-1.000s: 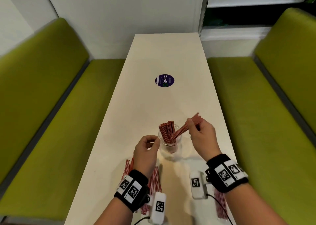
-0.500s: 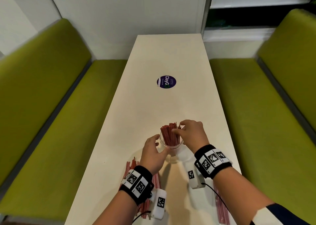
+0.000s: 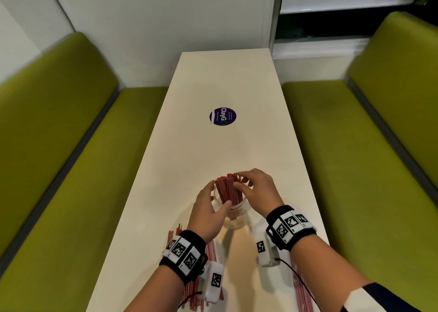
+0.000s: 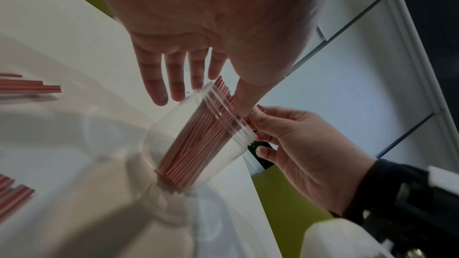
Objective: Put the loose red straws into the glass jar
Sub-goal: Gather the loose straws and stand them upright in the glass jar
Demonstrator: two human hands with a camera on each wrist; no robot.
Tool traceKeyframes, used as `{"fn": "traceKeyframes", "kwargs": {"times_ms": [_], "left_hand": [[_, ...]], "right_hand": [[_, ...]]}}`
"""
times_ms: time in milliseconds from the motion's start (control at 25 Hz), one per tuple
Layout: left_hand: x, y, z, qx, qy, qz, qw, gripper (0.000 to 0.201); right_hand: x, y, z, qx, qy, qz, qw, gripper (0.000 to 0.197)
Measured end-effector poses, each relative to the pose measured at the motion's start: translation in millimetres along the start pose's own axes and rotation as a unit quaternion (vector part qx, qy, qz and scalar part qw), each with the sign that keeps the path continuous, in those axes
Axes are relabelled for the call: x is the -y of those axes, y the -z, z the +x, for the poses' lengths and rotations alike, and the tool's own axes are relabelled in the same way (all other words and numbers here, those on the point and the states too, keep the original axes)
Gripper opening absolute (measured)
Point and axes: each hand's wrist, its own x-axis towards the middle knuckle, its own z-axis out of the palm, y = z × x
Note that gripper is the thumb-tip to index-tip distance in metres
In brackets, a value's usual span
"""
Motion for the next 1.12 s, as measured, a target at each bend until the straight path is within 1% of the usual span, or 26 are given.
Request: {"fn": "traceKeyframes", "kwargs": {"times_ms": [120,240,320,400,480,560,600,680,720,800,880,920,960,1000,1040,1080,1120], "left_hand": [[1,0,1,0.006,0.01,-0.016,1.0,0.072],[5,-1,1,0.003,0.011,-0.027,1.0,0.074],[6,-2,2,0.002,0.012,-0.031,0.999,0.075],[6,-2,2,0.003,0.015,-0.03,0.999,0.077],[7,-2,1,0.001,0.016,-0.031,0.999,0.08],[7,-2,0,0.002,0.011,-0.038,0.999,0.081],[8,-2,-2,0.003,0.005,-0.036,0.999,0.08],[5,-1,-2,0.007,-0.01,-0.015,1.0,0.076],[4,-1,-1,0.007,-0.017,-0.006,1.0,0.075],[2,0,0,0.011,-0.027,0.009,1.0,0.074],[1,1,1,0.02,-0.027,0.018,0.999,0.074],[2,2,1,0.02,-0.024,0.013,0.999,0.074],[3,4,-1,0.013,-0.02,-0.001,1.0,0.074],[6,6,-4,-0.001,-0.017,-0.019,1.0,0.071],[9,10,-7,-0.018,-0.01,-0.032,0.999,0.067],[14,14,-12,-0.033,0.0,-0.039,0.999,0.058],[20,19,-17,-0.045,0.009,-0.043,0.998,0.046]], "right_hand": [[8,5,16,0.043,-0.025,-0.033,0.998,0.019],[12,12,26,0.087,-0.082,-0.013,0.993,0.019],[14,13,28,0.085,-0.099,-0.021,0.991,0.02],[14,13,24,0.07,-0.096,-0.085,0.989,0.027],[8,11,12,0.052,-0.08,-0.137,0.986,0.043],[-1,7,-4,0.025,-0.03,-0.119,0.992,0.055],[-5,4,-13,0.022,0.002,-0.108,0.994,0.057],[-11,-1,-23,0.06,0.04,-0.136,0.988,0.06],[-13,-4,-26,0.086,0.043,-0.158,0.983,0.061],[-14,-8,-29,0.123,0.02,-0.154,0.98,0.061],[-10,-5,-28,0.133,0.001,-0.102,0.986,0.06],[-8,-3,-30,0.119,-0.003,-0.077,0.99,0.06],[-3,1,-33,0.083,-0.003,-0.056,0.995,0.061],[2,4,-39,0.03,0.004,-0.03,0.999,0.059],[12,7,-46,-0.028,0.015,0.008,0.999,0.052],[21,8,-56,-0.07,0.028,0.049,0.996,0.039],[30,6,-66,-0.078,0.031,0.078,0.993,0.023]]}}
